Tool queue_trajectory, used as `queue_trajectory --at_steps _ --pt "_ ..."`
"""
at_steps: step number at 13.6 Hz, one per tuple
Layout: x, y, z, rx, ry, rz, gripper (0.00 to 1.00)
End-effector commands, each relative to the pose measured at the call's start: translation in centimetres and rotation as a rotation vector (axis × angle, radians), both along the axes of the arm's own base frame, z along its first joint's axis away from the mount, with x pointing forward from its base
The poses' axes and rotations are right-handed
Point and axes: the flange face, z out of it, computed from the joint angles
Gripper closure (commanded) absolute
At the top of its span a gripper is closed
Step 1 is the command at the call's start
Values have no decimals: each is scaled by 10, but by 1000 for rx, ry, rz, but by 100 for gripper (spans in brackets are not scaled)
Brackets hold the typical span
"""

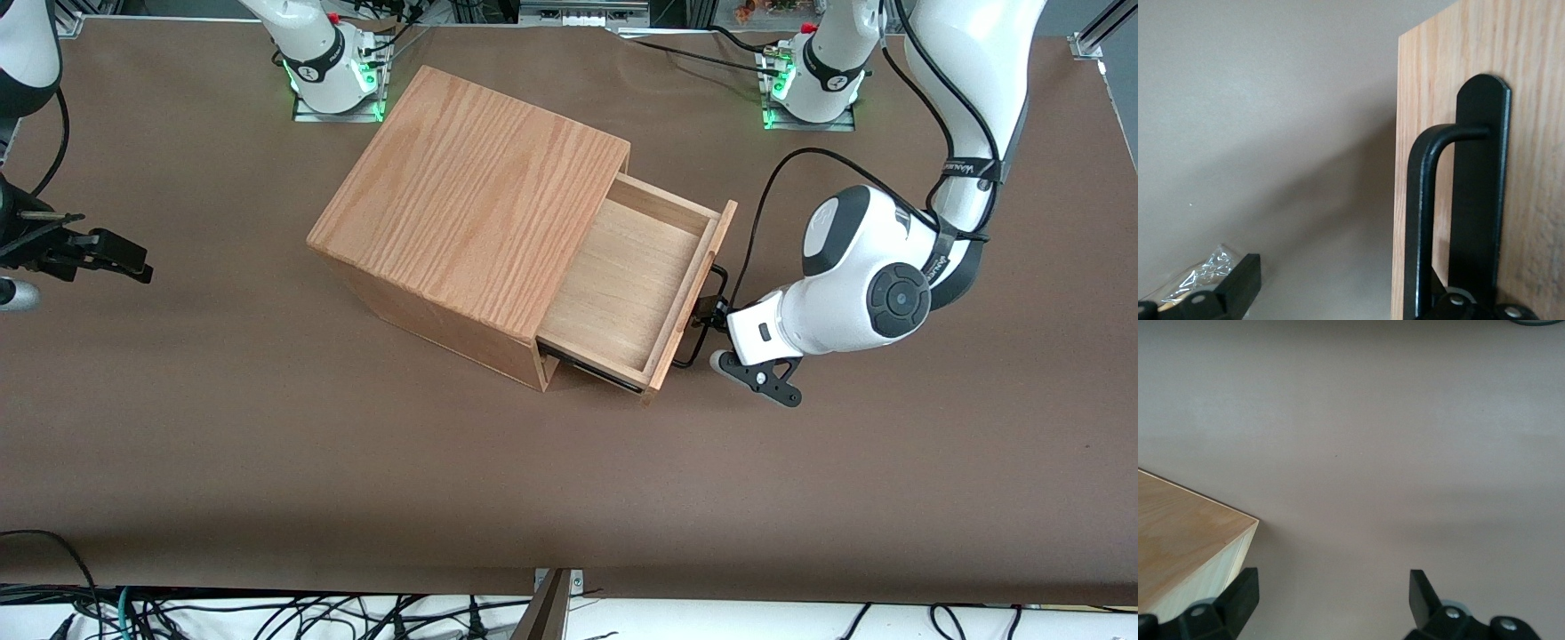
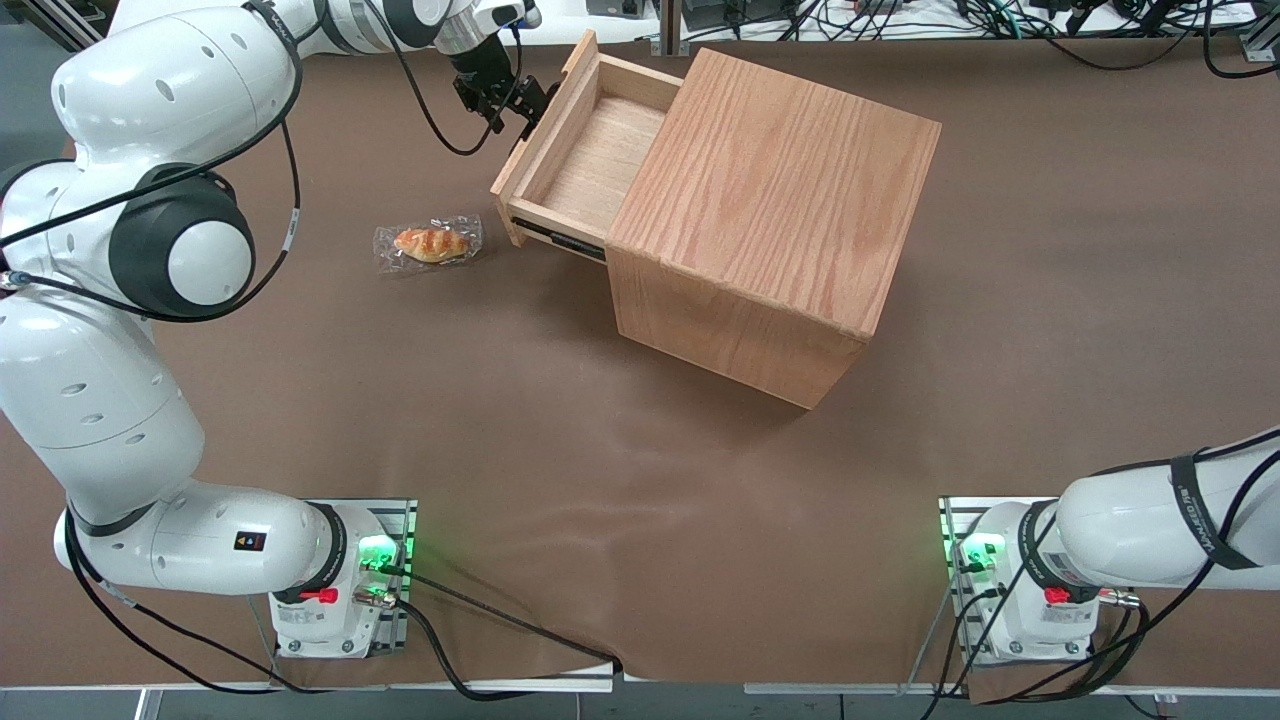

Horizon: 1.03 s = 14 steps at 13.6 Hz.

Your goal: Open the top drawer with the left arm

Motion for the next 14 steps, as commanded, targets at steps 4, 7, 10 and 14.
queue_trajectory --at_steps 4,7,10,14 --pt "2 3 38 -91 35 10 0" --pt "1 12 50 -98 53 16 0" --pt "3 51 112 -76 21 34 0" --pt "-11 112 165 64 -21 57 0"
